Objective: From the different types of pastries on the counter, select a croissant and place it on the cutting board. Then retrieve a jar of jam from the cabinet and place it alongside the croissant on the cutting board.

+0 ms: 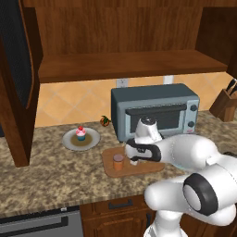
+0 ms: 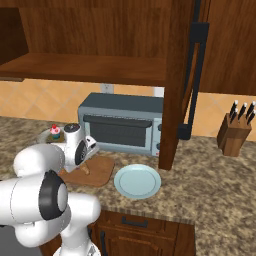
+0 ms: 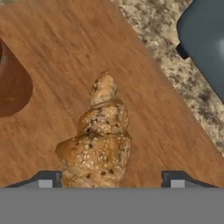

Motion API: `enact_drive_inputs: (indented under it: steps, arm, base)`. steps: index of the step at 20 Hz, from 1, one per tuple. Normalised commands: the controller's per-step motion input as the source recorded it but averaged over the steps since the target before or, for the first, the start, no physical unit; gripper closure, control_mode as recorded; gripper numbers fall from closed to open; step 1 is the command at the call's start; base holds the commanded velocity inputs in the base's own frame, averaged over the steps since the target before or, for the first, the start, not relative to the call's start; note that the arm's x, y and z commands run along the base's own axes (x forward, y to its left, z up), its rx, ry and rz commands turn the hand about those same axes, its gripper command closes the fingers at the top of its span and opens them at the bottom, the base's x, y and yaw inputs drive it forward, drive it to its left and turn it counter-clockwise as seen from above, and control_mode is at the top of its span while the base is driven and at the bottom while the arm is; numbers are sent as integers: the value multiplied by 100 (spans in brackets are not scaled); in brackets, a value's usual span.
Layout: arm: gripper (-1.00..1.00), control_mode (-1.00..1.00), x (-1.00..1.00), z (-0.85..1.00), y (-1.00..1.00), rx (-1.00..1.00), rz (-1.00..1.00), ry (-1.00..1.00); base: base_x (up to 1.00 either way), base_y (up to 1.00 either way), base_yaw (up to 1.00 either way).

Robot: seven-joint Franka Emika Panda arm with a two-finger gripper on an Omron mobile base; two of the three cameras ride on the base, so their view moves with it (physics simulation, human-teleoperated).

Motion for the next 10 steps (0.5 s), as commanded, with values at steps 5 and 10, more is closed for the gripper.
enact_drive_inputs:
  steps: [5,10]
  arm:
    - [-100,-100,5,58,6,-5,0,1]
    - [-100,-100,2,57,0,-2,0,9]
  base:
    - [0,0,0]
    - [0,0,0]
